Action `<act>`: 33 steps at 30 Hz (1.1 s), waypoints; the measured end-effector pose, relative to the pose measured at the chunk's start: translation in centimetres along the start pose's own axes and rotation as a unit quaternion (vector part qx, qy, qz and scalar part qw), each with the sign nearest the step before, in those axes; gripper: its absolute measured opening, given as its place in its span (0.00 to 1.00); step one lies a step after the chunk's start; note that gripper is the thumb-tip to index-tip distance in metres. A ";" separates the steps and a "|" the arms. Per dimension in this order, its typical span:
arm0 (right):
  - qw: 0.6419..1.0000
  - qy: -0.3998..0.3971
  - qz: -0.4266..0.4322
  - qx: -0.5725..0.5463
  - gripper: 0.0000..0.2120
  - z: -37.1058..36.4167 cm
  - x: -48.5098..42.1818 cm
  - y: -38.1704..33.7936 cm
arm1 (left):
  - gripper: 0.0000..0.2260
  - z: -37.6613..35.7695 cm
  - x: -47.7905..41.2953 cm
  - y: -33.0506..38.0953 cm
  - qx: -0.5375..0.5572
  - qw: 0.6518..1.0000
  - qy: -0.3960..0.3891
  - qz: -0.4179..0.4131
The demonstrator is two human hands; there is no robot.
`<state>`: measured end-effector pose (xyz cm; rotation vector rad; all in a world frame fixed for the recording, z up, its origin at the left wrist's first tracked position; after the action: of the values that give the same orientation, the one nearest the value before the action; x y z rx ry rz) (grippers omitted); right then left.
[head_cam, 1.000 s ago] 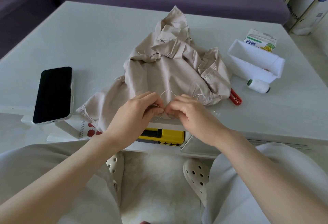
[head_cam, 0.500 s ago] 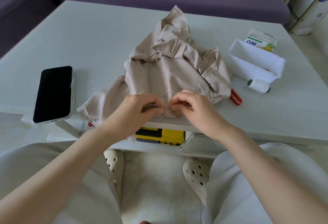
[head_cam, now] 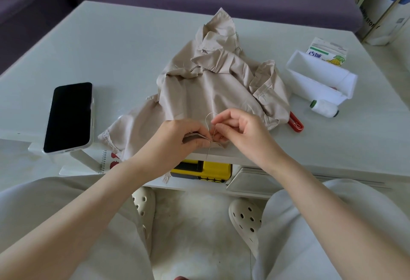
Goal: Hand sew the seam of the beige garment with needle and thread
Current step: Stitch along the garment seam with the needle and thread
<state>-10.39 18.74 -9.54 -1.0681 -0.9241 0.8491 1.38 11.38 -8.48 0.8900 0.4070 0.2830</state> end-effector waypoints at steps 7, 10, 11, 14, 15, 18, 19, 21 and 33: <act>1.000 0.008 -0.020 0.000 0.04 -0.6 -0.1 0.7 | 0.12 0.2 -0.2 0.2 -0.012 0.999 0.024 -0.024; 1.000 0.020 -0.017 0.004 0.04 -0.5 0.0 0.7 | 0.08 0.2 -0.2 -0.1 -0.027 0.999 0.030 -0.024; 1.000 0.024 -0.016 0.008 0.03 -0.4 0.1 0.6 | 0.06 0.2 -0.2 -0.2 -0.031 0.999 0.032 -0.023; 0.998 0.044 0.006 0.041 0.05 -0.5 0.2 0.2 | 0.04 0.1 -0.2 -0.4 -0.038 0.998 0.034 -0.024; 0.997 0.048 0.013 0.052 0.06 -0.5 0.3 0.1 | 0.04 0.1 -0.3 -0.4 -0.039 0.998 0.034 -0.025; 0.997 0.045 0.021 0.061 0.09 -0.7 0.3 0.0 | 0.05 0.0 -0.3 -0.4 -0.033 0.999 0.035 -0.024; 0.997 0.043 0.025 0.062 0.09 -0.7 0.4 0.0 | 0.06 -0.1 -0.3 -0.4 -0.032 0.999 0.037 -0.023; 0.995 0.051 0.043 0.074 0.09 -0.7 0.4 -0.1 | 0.07 -0.1 -0.4 -0.4 -0.030 0.998 0.043 -0.019; 0.915 0.104 0.250 0.299 0.06 -1.0 1.3 -1.2 | 0.06 0.7 -0.9 -1.0 -0.023 0.997 0.073 0.024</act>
<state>-8.83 19.24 -8.32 -0.8311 -0.1633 1.3067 0.95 9.95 -8.72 0.8375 0.5124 0.4011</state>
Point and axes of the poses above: each hand's wrist, its own x-axis away from the middle knuckle, its own z-axis out of the back of the hand, y = z × x, the point moved 6 cm from there along -x, towards the middle knuckle, and after that the axes turned 11 degrees about -z, right-handed, at the moved point
